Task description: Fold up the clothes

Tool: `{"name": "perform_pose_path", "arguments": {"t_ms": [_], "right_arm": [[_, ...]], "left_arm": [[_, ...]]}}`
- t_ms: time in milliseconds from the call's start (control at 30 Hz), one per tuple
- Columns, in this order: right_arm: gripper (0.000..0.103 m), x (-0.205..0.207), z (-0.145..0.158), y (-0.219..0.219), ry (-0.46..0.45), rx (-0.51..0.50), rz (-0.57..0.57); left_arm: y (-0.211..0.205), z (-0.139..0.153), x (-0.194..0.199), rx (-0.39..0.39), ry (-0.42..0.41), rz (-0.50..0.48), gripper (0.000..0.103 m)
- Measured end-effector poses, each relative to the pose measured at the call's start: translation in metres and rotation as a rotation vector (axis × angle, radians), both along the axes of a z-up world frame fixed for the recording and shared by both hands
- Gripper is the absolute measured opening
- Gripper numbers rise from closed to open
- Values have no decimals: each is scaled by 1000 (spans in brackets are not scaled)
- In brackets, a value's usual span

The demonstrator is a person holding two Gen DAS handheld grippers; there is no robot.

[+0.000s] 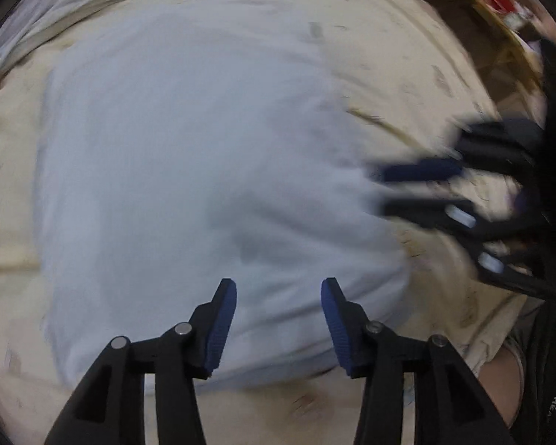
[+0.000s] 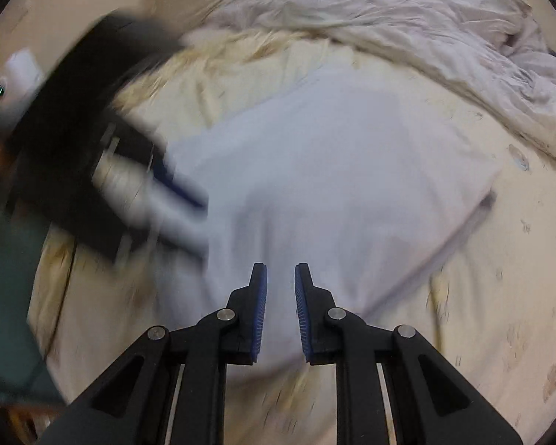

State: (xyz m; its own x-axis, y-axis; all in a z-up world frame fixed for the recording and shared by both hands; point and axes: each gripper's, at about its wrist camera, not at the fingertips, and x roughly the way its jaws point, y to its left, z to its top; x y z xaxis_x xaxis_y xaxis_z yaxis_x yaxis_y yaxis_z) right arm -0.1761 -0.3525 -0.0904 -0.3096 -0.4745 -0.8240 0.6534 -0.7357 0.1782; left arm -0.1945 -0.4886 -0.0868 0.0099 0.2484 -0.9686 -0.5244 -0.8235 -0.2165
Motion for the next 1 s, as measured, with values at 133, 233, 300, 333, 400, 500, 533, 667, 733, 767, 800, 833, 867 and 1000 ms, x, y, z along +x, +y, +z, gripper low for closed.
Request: {"name": "perform_pose_path", "arguments": {"t_ms": [133,233,300,333,400,500,533,667,733,767,800,833,867,1000], "right_arm": [[19,-32,-45,0,-65,27,-40],[17,-31,-64,9,-152,43,-40],[16,-34,-55,24,-142,21,-41],[16,-41,-44,30,-91,21,-38],[16,-69,-28,37,3,29,-45],[16,-124,-25,40,46,29,-98],[16,-142,-30,39,51,50,-119],[15,-177,-49,34,52,168,-168],[17,-177,-38,48,59,153,-178],[18,-176,-22,40,73,87,-138],[18,-176,-9,26,90,50,-84],[18,-176,5,11,106,15,-29],[18,-178,11,-7,102,-8,15],[18,-194,13,-81,70,-40,173]], "left_arm": [[22,-27,15,-73,-59,-74,48],[28,-35,24,-126,-59,-120,49],[31,-34,27,-141,-70,-139,49],[30,-35,27,-141,-76,-139,49],[28,-37,28,-144,-81,-145,50],[28,-38,30,-151,-75,-163,51],[27,-38,31,-153,-72,-169,51],[25,-39,31,-154,-74,-177,51],[25,-39,32,-161,-74,-186,51],[25,-40,32,-165,-74,-191,51],[25,-40,33,-168,-73,-195,52],[26,-40,33,-172,-73,-198,52],[26,-41,33,-175,-73,-202,52],[24,-41,34,-178,-69,-208,52]]}}
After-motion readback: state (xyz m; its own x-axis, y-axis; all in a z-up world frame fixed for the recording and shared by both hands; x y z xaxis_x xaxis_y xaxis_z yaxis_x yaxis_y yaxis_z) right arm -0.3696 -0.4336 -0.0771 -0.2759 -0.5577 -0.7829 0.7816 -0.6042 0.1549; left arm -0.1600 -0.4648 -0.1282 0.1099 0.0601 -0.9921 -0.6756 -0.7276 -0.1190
